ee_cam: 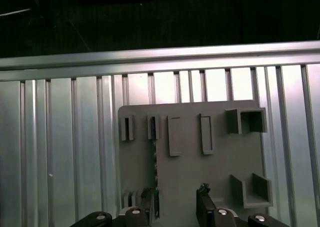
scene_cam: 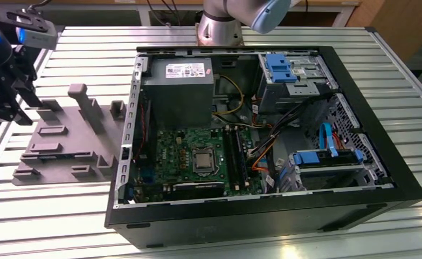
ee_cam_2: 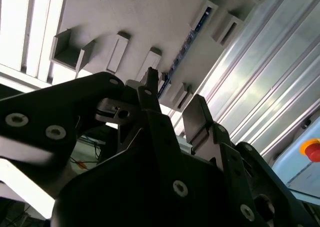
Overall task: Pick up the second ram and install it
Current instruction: 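Pick up the second ram and move it above second insertion slot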
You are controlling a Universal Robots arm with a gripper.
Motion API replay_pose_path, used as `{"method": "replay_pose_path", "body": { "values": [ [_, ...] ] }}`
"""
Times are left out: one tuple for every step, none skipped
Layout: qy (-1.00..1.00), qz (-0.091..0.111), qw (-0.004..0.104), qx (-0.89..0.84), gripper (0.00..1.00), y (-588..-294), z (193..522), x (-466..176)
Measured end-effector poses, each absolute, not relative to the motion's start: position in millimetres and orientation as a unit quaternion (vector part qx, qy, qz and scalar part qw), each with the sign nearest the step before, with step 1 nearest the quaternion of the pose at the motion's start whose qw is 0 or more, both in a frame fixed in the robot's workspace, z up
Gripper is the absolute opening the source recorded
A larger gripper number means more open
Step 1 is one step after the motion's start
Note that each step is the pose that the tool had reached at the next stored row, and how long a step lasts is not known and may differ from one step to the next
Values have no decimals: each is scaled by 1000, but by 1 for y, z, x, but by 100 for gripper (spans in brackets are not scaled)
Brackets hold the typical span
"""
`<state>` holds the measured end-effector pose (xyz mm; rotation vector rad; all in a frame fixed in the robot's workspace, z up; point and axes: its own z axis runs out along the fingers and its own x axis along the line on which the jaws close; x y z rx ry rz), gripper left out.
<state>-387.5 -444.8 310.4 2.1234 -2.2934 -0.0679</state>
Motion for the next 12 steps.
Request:
{"method": "replay_pose_path", "body": {
  "values": [
    [-734,-22,8,679,47,-445,309,-388],
    [-734,-22,8,679,47,-445,309,-388],
    [-734,-22,8,679,47,-445,309,-388],
    [-734,-22,8,679,47,-445,309,-388],
    [-734,-22,8,679,47,-445,309,-388],
    [-734,-22,8,679,47,-445,308,-388],
    [-734,-22,8,679,47,-445,307,-388],
    [-734,-22,8,679,47,-445,307,-388],
    [-734,-22,8,679,47,-445,307,-388],
    [-734,-22,8,679,47,-445,307,-388],
    [-734,-22,8,679,47,-445,307,-388],
    [-734,-22,8,679,47,-445,307,-388]
  ]
}}
